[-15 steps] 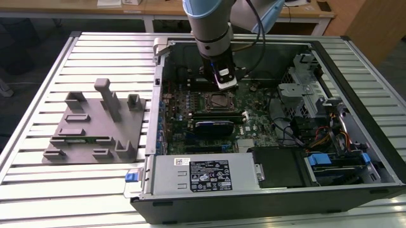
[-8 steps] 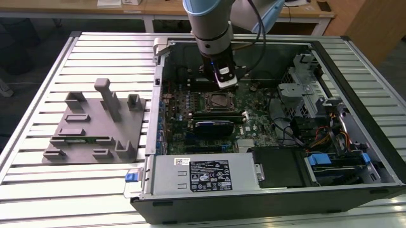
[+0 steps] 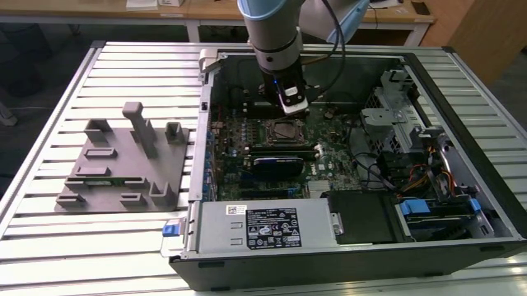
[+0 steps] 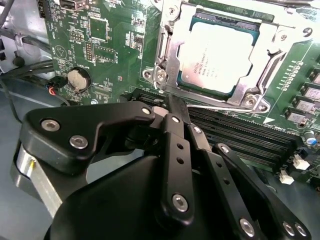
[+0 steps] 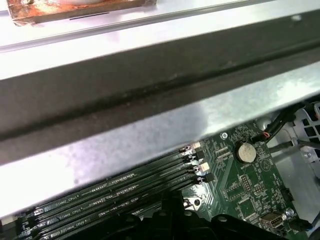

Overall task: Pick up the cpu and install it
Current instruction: 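Install the first cpu locking lever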

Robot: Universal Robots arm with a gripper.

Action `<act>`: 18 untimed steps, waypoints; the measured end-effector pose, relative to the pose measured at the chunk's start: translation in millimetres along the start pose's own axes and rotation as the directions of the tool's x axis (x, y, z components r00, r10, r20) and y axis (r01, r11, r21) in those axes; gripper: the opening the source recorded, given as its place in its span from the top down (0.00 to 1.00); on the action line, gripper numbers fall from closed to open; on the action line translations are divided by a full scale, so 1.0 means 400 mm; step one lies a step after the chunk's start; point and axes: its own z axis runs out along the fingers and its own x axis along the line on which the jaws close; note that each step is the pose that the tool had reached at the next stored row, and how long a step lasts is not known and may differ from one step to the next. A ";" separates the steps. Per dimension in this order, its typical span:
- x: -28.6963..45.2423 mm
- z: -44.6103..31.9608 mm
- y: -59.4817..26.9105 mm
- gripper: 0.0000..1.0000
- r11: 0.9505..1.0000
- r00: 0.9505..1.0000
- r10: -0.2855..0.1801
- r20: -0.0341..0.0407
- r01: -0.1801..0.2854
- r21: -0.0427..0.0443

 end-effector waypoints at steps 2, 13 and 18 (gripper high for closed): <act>0.000 0.000 0.001 0.89 1.000 1.000 0.001 -0.007 -0.001 0.004; 0.006 0.003 0.015 0.89 0.999 1.000 0.000 -0.030 0.001 0.037; 0.006 0.003 0.016 0.89 0.999 1.000 0.000 -0.030 0.001 0.039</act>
